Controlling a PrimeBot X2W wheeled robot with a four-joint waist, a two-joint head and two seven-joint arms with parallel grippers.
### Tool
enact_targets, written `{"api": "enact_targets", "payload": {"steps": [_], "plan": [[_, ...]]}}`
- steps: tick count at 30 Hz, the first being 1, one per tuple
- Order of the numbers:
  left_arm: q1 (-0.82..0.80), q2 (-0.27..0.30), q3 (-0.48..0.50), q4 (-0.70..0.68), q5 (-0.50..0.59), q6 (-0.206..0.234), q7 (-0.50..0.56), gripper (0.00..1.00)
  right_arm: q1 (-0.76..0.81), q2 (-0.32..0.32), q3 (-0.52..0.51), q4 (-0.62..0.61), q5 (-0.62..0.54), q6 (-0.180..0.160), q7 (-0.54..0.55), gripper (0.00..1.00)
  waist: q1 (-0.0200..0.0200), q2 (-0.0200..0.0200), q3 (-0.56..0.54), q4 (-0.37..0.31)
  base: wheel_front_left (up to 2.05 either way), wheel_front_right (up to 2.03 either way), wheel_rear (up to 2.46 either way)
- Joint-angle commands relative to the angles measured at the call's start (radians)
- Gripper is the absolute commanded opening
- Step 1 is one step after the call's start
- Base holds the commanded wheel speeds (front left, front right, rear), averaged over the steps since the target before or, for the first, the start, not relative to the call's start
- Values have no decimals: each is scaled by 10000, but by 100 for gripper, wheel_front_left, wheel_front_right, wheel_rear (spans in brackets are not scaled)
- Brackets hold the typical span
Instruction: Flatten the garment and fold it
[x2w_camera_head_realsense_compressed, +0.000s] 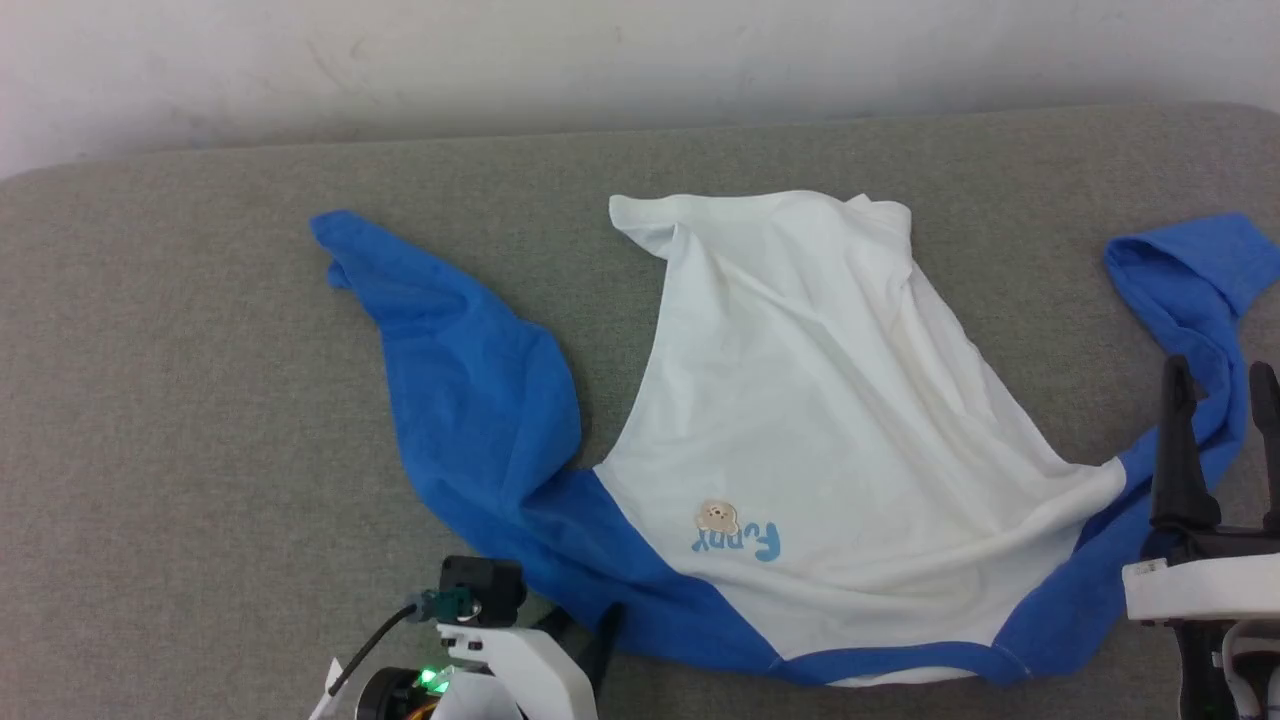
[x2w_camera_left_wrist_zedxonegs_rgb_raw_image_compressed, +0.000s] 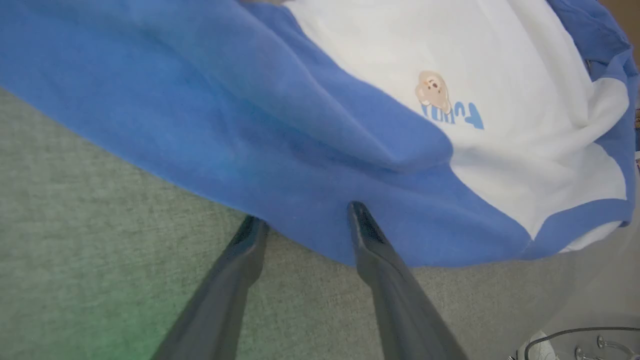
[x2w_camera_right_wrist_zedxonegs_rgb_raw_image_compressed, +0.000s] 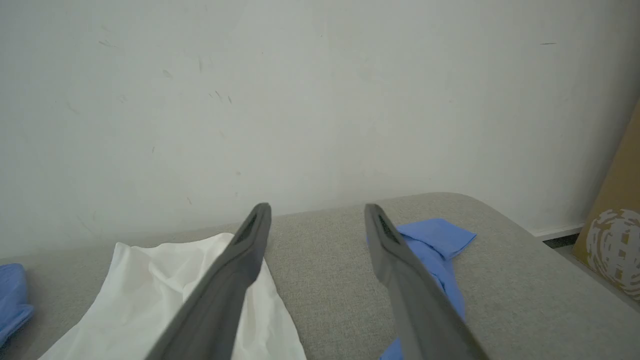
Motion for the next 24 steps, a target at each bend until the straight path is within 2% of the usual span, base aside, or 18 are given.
{"api": "enact_targets", "payload": {"steps": [1,8,16,24], "plan": [[199,-93,-252,604,-146,-109,138,0,-3,25,-24,69,-80,-19,4,100,0,-1,-37,81,0,0,0],[359,97,219,546,-246,23,-642,0,77,-44,-318,314,-208,-19,206,100,0,-1,-482,542,0,0,0],[1158,569,1043,-649,-415,434,-1238,0,161,-103,-460,501,-311,-19,684,100,0,-1,-935,1322,0,0,0],[2196,980,651,-1000,-492,472,28,0,197,27,-614,1176,-802,-19,1792,100,0,-1,-924,1677,0,0,0]]}}
